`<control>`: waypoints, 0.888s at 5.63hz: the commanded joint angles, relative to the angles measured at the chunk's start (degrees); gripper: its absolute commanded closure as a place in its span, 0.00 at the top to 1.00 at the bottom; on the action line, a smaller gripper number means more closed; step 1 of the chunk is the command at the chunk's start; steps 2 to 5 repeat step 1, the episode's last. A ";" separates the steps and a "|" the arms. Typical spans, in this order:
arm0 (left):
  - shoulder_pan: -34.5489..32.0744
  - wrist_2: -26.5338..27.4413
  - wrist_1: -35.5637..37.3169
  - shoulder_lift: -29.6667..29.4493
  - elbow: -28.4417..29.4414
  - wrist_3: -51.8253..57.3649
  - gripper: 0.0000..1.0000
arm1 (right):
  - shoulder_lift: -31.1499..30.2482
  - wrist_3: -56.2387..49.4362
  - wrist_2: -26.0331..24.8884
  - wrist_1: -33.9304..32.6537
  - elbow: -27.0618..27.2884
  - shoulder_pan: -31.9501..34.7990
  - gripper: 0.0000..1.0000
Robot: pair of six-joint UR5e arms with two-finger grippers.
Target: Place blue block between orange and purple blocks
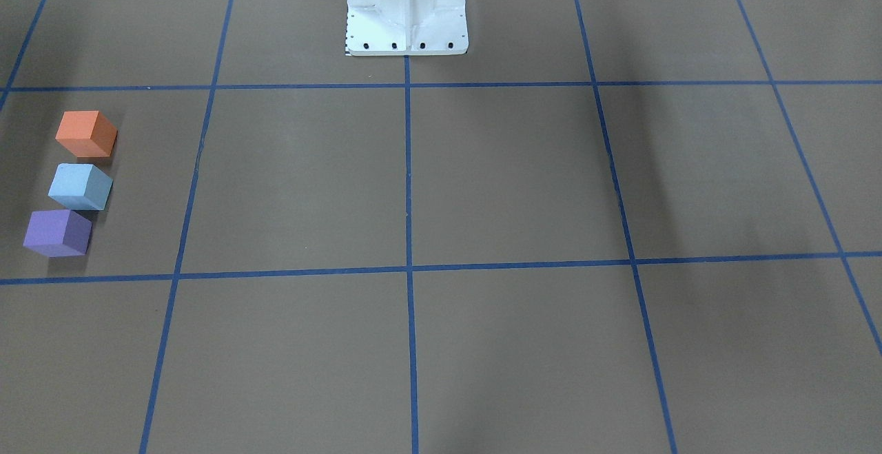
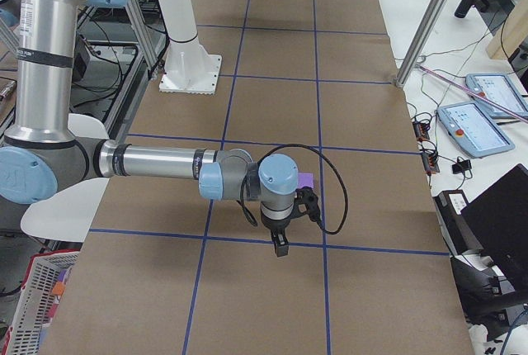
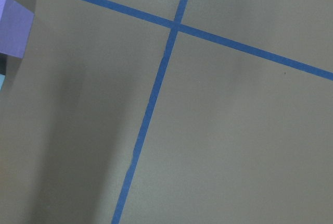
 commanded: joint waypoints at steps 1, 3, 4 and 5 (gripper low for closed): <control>0.00 0.00 0.00 0.00 0.00 -0.01 1.00 | 0.00 0.09 0.24 0.02 0.01 0.00 1.00; 0.00 0.00 0.00 0.00 0.00 -0.01 1.00 | 0.00 0.09 0.24 0.02 0.01 0.00 1.00; 0.00 0.00 0.00 0.00 0.00 -0.01 1.00 | 0.00 0.09 0.24 0.02 0.01 0.00 1.00; 0.00 0.00 0.00 0.00 0.00 -0.01 1.00 | 0.00 0.09 0.24 0.02 0.01 0.00 1.00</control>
